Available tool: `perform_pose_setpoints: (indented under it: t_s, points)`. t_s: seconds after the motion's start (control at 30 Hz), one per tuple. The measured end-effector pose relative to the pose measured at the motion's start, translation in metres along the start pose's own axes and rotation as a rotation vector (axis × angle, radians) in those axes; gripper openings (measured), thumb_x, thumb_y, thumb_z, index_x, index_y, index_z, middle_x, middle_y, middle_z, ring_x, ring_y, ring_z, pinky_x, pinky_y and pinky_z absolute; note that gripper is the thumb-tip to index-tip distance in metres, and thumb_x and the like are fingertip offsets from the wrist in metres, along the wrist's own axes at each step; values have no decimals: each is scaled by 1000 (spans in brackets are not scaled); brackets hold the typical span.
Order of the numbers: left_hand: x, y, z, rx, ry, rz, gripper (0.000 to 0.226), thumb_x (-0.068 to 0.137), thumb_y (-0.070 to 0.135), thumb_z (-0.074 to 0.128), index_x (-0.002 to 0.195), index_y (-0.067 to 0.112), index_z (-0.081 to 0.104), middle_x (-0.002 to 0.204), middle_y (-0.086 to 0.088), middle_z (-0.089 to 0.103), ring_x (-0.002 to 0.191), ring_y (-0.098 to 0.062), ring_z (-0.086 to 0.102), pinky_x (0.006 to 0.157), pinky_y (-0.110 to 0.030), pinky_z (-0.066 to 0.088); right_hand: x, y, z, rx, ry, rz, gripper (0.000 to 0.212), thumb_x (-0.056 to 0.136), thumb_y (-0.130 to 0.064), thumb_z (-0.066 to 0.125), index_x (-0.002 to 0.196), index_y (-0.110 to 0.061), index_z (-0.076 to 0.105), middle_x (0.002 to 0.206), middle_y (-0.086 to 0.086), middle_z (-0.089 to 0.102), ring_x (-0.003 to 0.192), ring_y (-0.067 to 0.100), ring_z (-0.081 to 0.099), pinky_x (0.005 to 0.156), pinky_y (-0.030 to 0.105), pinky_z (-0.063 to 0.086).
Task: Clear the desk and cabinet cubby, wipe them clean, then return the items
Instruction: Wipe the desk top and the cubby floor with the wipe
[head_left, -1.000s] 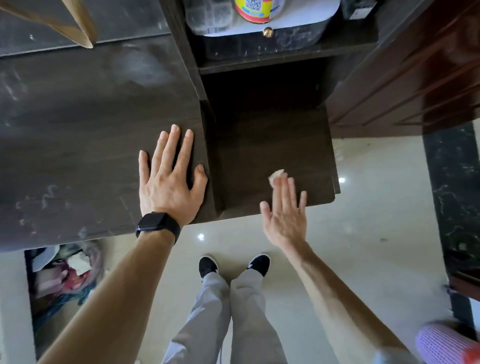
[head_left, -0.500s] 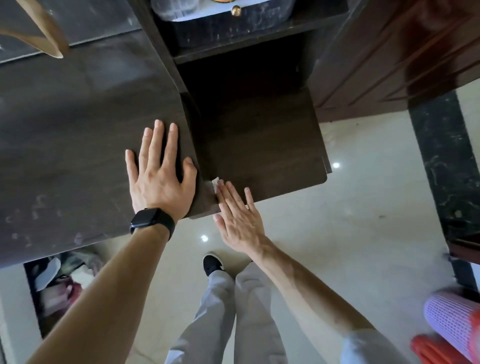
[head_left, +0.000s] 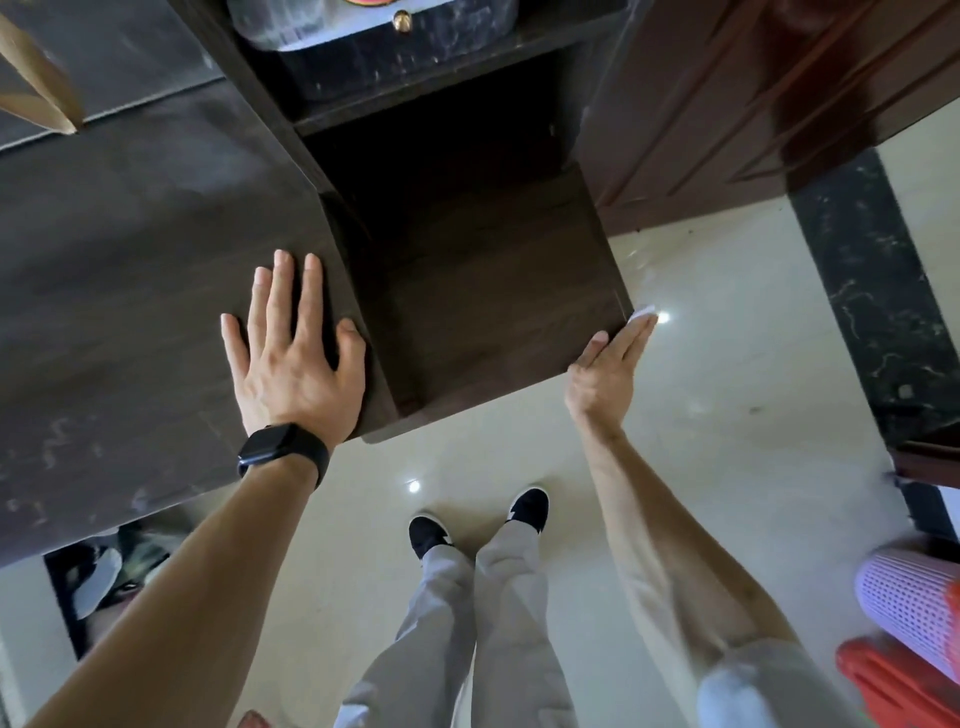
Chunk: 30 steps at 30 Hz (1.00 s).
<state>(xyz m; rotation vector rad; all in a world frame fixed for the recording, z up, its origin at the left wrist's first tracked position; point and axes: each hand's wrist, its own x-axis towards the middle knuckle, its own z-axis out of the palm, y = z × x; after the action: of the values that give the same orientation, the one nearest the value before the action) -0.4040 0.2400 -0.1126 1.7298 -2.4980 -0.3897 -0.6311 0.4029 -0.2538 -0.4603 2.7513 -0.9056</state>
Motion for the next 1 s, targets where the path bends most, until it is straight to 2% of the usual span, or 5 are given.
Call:
perform_pose_setpoints:
  t_s: [0.2, 0.37, 0.53, 0.8, 1.0]
  points:
    - [1, 1, 1, 1, 4, 4, 60, 100, 41, 33, 157, 32, 16, 166, 8, 9, 152, -13, 3, 123, -50, 3, -11, 6, -22, -55, -34, 34, 51, 93, -2, 50, 144, -1, 44, 126, 15, 65, 99, 35, 68, 80, 29, 51]
    - [2, 1, 0, -4, 2, 3, 61, 99, 43, 32, 157, 32, 17, 166, 7, 10, 152, -13, 4, 123, -51, 4, -36, 21, -29, -41, -258, 339, 18, 86, -14, 51, 70, -8, 47, 73, 11, 65, 75, 38, 63, 65, 34, 48]
    - [1, 1, -2, -10, 3, 20, 61, 99, 44, 29, 157, 31, 17, 166, 7, 9, 152, -14, 3, 123, -50, 2, -113, 6, -24, 108, -237, 262, 21, 97, -16, 49, 105, -14, 69, 94, 8, 75, 88, 30, 64, 68, 22, 35]
    - [-7, -17, -6, -67, -95, 155, 63, 99, 50, 33, 157, 28, 19, 166, 7, 9, 153, -15, 2, 123, -48, -3, -177, -60, 22, 348, -189, 91, 16, 94, -25, 66, 103, -15, 74, 84, 1, 75, 77, 14, 67, 70, 23, 48]
    - [-47, -95, -24, 184, -94, 421, 56, 103, 40, 27, 156, 26, 23, 165, 2, 16, 152, -19, 10, 123, -49, 5, -210, -111, 57, 49, -421, -283, 12, 93, -11, 60, 99, -12, 70, 85, 9, 73, 79, 28, 69, 68, 29, 50]
